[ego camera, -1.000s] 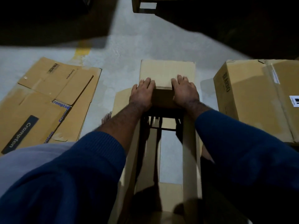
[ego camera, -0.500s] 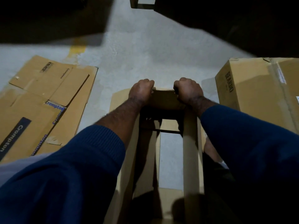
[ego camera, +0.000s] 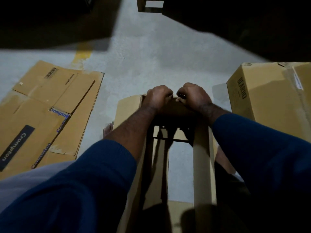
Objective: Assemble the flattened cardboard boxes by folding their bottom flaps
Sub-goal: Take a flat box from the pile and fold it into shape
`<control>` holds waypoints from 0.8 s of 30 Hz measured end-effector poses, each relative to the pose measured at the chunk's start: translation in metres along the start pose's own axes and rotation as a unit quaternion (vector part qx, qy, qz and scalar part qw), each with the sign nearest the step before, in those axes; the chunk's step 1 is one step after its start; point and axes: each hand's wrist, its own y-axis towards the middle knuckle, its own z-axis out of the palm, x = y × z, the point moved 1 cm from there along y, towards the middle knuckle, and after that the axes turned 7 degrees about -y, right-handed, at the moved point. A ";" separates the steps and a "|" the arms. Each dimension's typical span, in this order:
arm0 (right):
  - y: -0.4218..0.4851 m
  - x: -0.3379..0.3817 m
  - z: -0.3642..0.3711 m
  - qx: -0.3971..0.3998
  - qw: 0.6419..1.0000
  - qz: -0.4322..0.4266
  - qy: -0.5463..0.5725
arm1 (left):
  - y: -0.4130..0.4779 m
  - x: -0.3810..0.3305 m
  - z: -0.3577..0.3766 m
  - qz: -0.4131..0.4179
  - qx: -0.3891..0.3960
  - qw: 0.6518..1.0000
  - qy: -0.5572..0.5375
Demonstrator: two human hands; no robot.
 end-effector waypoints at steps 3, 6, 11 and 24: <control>0.007 0.012 0.001 -0.002 1.000 0.005 0.005 | 0.007 -0.011 0.004 -0.018 -0.021 1.000 -0.014; 0.006 0.016 -0.001 0.003 1.000 0.018 -0.012 | 0.009 -0.011 0.006 -0.026 -0.017 1.000 -0.003; 0.009 0.022 -0.008 0.019 0.999 0.012 -0.045 | 0.010 -0.014 0.006 -0.038 -0.023 0.999 -0.007; -0.026 -0.042 -0.012 -0.003 0.998 0.027 -0.056 | -0.028 0.055 -0.023 -0.102 -0.055 0.993 -0.021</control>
